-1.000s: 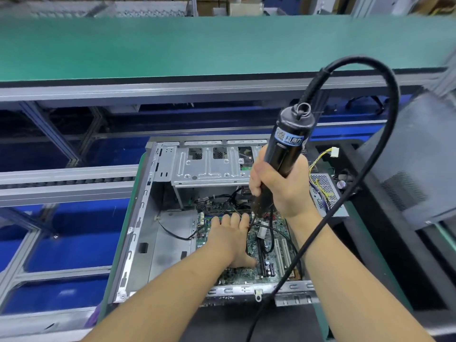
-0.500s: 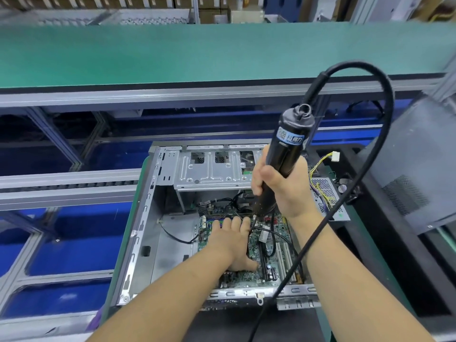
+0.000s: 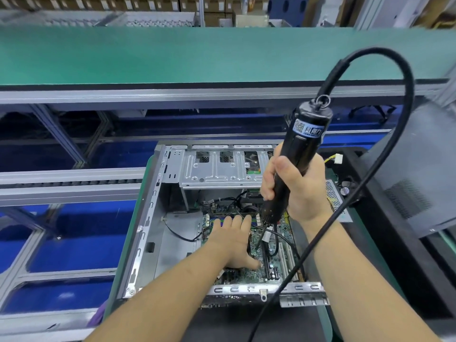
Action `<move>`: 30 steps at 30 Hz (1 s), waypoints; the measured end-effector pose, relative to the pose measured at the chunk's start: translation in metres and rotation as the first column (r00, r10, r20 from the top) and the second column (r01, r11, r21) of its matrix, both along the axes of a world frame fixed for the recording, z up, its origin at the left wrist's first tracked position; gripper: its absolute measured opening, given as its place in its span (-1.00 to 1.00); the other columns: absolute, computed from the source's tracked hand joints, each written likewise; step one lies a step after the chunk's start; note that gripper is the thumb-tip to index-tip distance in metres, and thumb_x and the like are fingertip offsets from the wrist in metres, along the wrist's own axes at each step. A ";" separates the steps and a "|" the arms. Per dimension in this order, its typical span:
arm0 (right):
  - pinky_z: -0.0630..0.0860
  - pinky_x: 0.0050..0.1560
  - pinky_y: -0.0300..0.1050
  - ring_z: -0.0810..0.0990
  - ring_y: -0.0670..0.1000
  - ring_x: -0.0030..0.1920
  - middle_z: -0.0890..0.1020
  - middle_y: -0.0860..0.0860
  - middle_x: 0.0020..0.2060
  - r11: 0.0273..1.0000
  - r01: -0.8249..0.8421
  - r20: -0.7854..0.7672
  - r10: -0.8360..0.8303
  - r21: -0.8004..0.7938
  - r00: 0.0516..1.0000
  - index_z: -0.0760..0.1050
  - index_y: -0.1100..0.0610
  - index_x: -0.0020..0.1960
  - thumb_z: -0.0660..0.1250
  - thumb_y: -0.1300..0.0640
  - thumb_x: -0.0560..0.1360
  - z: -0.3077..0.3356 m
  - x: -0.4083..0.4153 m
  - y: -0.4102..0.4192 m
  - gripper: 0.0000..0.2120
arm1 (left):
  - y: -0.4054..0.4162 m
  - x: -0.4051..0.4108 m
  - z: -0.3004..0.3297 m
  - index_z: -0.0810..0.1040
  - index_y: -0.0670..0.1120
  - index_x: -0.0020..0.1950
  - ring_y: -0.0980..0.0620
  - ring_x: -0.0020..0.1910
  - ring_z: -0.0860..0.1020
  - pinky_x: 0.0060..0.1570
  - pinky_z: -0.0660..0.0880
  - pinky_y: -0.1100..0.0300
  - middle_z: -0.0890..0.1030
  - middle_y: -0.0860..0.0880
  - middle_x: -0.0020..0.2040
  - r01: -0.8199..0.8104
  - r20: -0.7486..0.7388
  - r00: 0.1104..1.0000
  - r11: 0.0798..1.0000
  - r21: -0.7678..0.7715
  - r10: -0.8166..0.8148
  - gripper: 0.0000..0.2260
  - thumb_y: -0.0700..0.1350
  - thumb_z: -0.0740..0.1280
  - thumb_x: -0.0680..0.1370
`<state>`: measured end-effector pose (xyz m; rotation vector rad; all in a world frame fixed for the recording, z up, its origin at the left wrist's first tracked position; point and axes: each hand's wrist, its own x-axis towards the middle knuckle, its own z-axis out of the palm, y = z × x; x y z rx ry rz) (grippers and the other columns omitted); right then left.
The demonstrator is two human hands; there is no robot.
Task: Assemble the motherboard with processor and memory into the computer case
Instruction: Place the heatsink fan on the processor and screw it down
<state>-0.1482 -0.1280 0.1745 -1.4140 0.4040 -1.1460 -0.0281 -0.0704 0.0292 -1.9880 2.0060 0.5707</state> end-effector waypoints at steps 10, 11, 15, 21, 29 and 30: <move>0.41 -0.43 -0.09 0.40 0.08 -0.59 0.46 0.12 -0.51 0.999 -0.021 -0.017 0.022 0.035 1.000 0.46 0.09 -0.30 0.42 -0.03 0.45 -0.009 0.001 0.003 -0.74 | -0.001 -0.002 0.001 -0.19 -0.05 0.60 -0.23 0.51 0.08 0.45 0.03 -0.28 0.07 -0.11 0.56 -0.010 0.028 1.000 1.000 0.000 0.010 0.06 0.43 0.30 0.37; 0.41 -0.43 -0.09 0.40 0.09 -0.58 0.45 0.14 -0.51 0.999 -0.026 -0.017 0.026 0.032 1.000 0.45 0.09 -0.29 0.42 -0.03 0.44 -0.009 0.001 0.003 -0.74 | -0.001 -0.003 0.001 -0.20 -0.06 0.60 -0.23 0.52 0.07 0.45 0.02 -0.28 0.07 -0.12 0.56 -0.013 0.028 1.000 1.000 0.005 0.013 0.06 0.43 0.30 0.37; 0.41 -0.45 -0.01 0.40 0.13 -0.58 0.43 0.23 -0.52 0.997 -0.077 -0.072 0.075 -0.021 0.995 0.46 0.09 -0.28 0.49 -0.10 0.43 -0.013 0.000 0.009 -0.67 | -0.002 -0.009 0.002 -0.06 -0.13 0.59 -0.25 0.47 0.12 0.42 0.06 -0.30 0.10 -0.15 0.53 -0.008 0.085 0.996 1.000 0.016 0.006 0.02 0.43 0.28 0.39; 0.41 -0.42 -0.04 0.46 0.08 -0.56 0.49 0.15 -0.50 0.981 -0.192 -0.140 0.187 -0.019 0.972 0.49 0.23 -0.20 0.51 -0.31 0.38 -0.018 0.003 0.017 -0.43 | -0.004 -0.012 -0.002 0.10 -0.08 0.57 -0.24 0.45 0.13 0.41 0.04 -0.31 0.14 -0.18 0.51 -0.008 0.083 0.997 1.000 0.009 0.007 -0.07 0.41 0.29 0.39; 0.38 -0.48 0.05 0.39 0.16 -0.56 0.42 0.25 -0.52 0.989 -0.144 -0.104 0.145 0.013 0.984 0.40 0.27 -0.28 0.43 0.07 0.40 -0.017 -0.001 0.013 -0.69 | -0.005 -0.012 -0.004 0.27 -0.21 0.50 -0.27 0.42 0.15 0.37 0.07 -0.32 0.08 -0.24 0.52 0.009 0.143 0.990 0.999 0.034 -0.014 -0.09 0.45 0.23 0.41; 0.38 -0.48 0.06 0.39 0.17 -0.56 0.41 0.27 -0.52 0.989 -0.147 -0.102 0.148 0.014 0.984 0.39 0.27 -0.30 0.43 0.07 0.40 -0.016 -0.001 0.014 -0.68 | -0.005 -0.012 -0.005 0.27 -0.21 0.50 -0.26 0.41 0.16 0.36 0.08 -0.31 0.10 -0.24 0.51 0.009 0.144 0.989 0.999 0.031 -0.014 -0.09 0.45 0.23 0.40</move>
